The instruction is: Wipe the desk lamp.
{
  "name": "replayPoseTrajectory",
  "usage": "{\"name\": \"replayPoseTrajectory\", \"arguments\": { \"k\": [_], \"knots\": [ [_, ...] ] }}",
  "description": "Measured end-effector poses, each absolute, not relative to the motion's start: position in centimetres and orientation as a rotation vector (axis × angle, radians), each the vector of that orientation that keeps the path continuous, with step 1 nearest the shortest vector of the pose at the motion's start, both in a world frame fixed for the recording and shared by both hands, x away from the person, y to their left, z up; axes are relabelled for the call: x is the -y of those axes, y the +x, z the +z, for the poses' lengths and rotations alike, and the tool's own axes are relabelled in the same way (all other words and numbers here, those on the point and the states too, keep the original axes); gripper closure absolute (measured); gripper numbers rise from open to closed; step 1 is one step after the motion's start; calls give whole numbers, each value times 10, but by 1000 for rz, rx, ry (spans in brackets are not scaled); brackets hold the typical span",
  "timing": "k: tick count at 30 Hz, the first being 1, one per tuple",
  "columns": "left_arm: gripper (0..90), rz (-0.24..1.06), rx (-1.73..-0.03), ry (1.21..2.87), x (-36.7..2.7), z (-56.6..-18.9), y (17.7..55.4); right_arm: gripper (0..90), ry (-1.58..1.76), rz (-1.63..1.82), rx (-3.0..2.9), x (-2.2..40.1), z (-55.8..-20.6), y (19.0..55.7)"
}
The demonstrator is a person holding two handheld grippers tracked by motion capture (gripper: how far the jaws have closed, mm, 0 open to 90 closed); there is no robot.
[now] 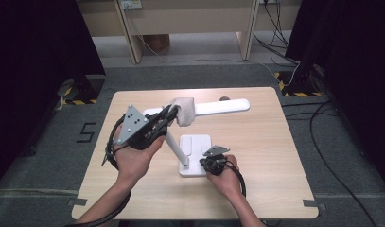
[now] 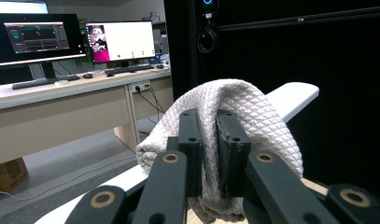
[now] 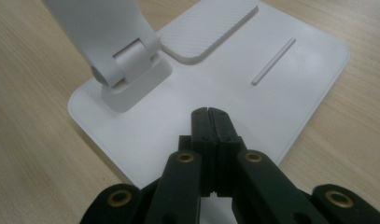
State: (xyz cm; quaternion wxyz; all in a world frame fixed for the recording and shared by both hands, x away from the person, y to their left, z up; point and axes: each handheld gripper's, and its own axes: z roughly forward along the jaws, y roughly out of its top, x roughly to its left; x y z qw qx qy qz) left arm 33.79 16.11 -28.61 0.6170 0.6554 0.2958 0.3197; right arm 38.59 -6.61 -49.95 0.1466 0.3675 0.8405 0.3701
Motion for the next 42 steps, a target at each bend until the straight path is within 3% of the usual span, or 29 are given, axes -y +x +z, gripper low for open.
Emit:
{"name": "replayPoseTrajectory", "arguments": {
  "k": [42],
  "knots": [
    [814,717,-646,1546,-130,-282,345,900,1046,1068,-2417,66,-500,384]
  ]
}}
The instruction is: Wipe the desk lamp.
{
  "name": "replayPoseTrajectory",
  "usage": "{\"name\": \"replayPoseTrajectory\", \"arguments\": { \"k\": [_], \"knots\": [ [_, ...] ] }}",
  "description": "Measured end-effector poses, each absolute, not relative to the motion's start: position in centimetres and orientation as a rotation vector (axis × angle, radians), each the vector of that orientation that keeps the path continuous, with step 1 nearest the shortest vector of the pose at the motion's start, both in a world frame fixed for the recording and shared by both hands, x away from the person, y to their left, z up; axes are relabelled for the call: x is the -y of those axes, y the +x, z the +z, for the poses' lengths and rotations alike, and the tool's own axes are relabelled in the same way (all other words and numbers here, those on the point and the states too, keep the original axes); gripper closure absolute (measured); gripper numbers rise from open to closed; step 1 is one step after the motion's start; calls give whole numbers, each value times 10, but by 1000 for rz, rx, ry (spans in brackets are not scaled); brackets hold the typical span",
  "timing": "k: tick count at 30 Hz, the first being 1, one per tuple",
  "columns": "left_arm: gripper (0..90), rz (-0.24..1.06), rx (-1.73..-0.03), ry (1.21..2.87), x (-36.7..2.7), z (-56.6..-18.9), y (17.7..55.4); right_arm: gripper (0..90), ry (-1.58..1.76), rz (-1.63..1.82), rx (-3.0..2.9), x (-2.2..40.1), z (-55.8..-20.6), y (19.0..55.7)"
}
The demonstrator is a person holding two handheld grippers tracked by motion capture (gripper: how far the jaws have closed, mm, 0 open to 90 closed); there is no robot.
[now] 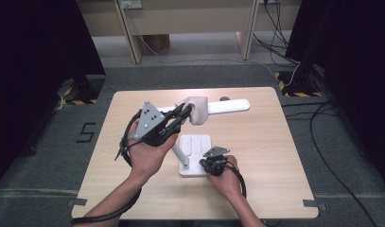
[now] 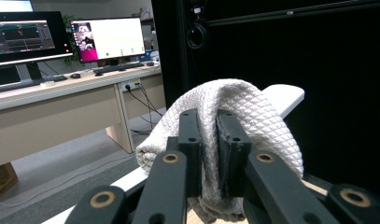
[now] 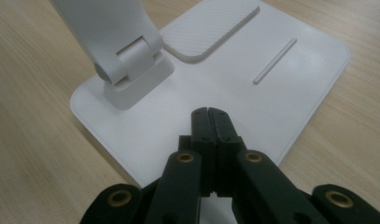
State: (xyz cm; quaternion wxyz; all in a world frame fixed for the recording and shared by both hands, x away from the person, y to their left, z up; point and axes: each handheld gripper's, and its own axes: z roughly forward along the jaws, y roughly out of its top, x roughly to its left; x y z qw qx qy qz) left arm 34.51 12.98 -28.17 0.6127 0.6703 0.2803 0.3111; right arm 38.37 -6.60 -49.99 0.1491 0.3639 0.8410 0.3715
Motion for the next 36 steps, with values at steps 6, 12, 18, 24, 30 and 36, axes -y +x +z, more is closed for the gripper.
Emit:
{"name": "replayPoseTrajectory", "arguments": {
  "k": [6,12,18,24,30,36],
  "knots": [
    [814,713,-641,1554,-126,-281,346,900,1041,1062,-2421,66,-500,383],
    [814,707,-638,1555,-120,-281,347,900,1037,1063,-2418,66,-500,383],
    [815,701,-632,1560,-115,-280,348,900,1036,1067,-2414,66,-500,383],
    [814,700,-628,1562,-111,-280,349,900,1037,1067,-2413,66,-500,383],
    [814,700,-625,1563,-109,-280,349,900,1037,1068,-2413,66,-500,383],
    [814,700,-619,1569,-105,-280,350,900,1034,1067,-2416,66,-500,383]
  ]
}}
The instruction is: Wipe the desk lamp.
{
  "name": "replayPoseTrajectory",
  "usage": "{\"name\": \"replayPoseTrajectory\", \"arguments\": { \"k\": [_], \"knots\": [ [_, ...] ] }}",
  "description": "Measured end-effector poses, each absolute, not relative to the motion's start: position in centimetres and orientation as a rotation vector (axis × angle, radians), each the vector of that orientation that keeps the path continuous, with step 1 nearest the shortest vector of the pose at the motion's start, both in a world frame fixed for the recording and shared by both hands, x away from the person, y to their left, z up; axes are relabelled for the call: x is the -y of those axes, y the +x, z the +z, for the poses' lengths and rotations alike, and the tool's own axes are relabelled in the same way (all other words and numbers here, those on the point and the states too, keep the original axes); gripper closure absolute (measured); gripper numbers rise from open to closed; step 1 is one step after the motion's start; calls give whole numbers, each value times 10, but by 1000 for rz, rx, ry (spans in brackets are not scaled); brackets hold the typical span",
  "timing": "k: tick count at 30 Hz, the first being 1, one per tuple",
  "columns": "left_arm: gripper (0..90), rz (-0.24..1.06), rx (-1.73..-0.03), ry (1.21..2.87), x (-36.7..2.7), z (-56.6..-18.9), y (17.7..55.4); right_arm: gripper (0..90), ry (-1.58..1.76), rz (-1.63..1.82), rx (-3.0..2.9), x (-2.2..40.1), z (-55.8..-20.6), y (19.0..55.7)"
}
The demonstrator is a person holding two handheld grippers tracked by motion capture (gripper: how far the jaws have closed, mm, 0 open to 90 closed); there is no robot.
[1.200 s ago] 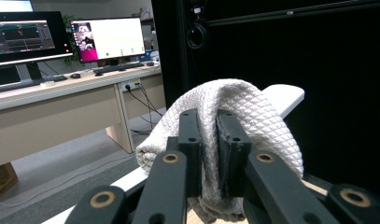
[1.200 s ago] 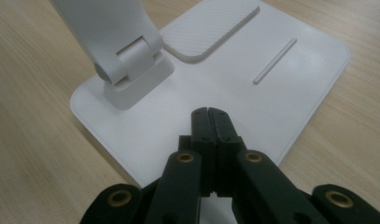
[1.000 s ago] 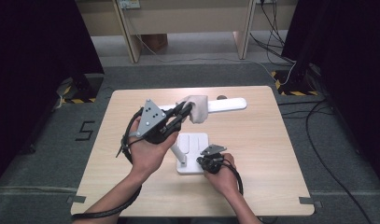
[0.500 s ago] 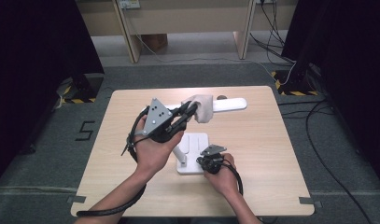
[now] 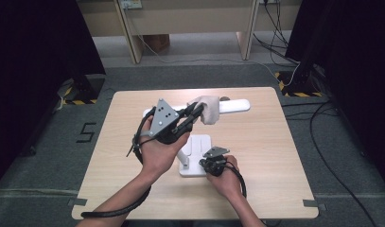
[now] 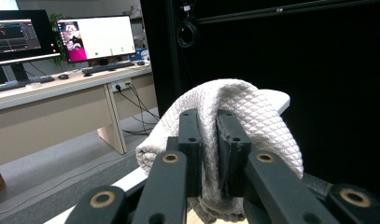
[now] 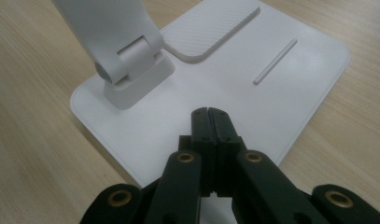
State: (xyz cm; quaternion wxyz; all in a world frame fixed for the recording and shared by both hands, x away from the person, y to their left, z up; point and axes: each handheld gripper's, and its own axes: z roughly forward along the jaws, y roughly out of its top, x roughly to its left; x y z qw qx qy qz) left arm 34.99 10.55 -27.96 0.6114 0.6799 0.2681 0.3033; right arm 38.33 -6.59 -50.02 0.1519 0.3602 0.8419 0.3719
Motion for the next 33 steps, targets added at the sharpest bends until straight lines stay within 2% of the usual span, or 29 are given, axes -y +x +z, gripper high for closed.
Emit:
{"name": "replayPoseTrajectory", "arguments": {
  "k": [33],
  "knots": [
    [814,679,-611,1583,-79,-278,353,900,1026,1076,-2413,67,-501,383]
  ]
}}
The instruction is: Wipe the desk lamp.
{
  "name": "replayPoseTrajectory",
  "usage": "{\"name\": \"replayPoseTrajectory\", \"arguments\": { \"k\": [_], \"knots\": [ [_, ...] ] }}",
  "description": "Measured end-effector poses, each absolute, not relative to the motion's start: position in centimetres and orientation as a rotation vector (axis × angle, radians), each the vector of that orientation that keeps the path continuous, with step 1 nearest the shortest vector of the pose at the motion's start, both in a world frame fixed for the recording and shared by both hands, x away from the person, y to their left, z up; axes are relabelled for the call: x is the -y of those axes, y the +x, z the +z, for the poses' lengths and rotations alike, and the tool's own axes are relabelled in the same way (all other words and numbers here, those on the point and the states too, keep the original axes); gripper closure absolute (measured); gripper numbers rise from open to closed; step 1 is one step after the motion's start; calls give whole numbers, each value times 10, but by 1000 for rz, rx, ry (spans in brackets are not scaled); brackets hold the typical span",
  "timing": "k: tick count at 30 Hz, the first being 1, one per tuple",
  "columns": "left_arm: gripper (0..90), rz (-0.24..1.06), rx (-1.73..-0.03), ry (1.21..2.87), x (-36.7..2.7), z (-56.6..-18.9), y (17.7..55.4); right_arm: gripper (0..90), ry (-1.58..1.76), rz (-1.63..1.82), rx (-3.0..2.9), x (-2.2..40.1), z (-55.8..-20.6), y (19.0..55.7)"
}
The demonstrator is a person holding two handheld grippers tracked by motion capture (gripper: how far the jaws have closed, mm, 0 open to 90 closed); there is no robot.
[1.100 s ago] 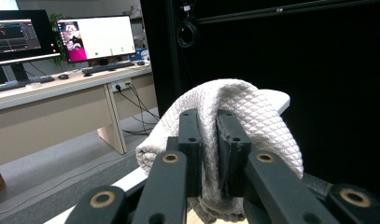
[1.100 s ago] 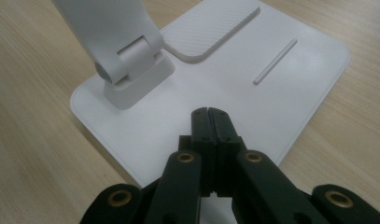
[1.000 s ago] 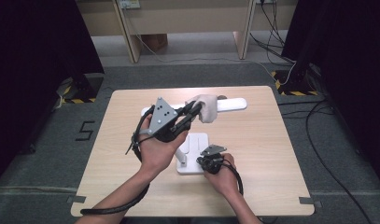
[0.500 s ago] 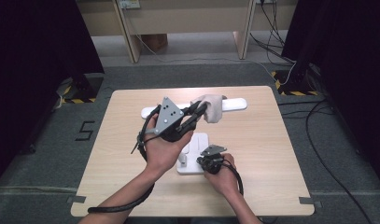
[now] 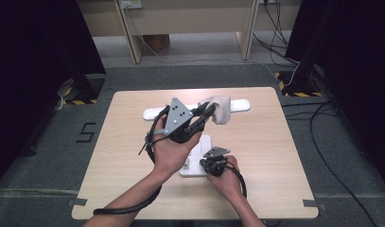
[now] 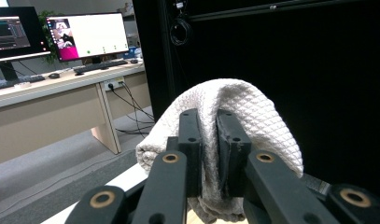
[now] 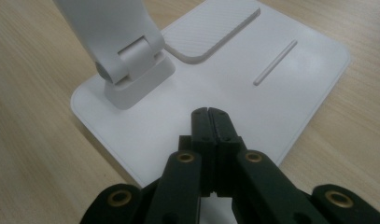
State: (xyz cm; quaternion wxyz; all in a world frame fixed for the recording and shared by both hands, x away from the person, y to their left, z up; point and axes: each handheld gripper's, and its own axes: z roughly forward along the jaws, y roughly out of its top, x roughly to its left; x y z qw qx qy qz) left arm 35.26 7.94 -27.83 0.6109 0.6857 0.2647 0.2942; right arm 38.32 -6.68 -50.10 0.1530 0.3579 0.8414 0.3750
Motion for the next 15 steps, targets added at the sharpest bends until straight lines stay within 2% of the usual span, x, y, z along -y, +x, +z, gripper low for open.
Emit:
{"name": "replayPoseTrajectory", "arguments": {
  "k": [15],
  "knots": [
    [814,668,-603,1597,-67,-277,354,900,1038,1079,-2409,67,-501,383]
  ]
}}
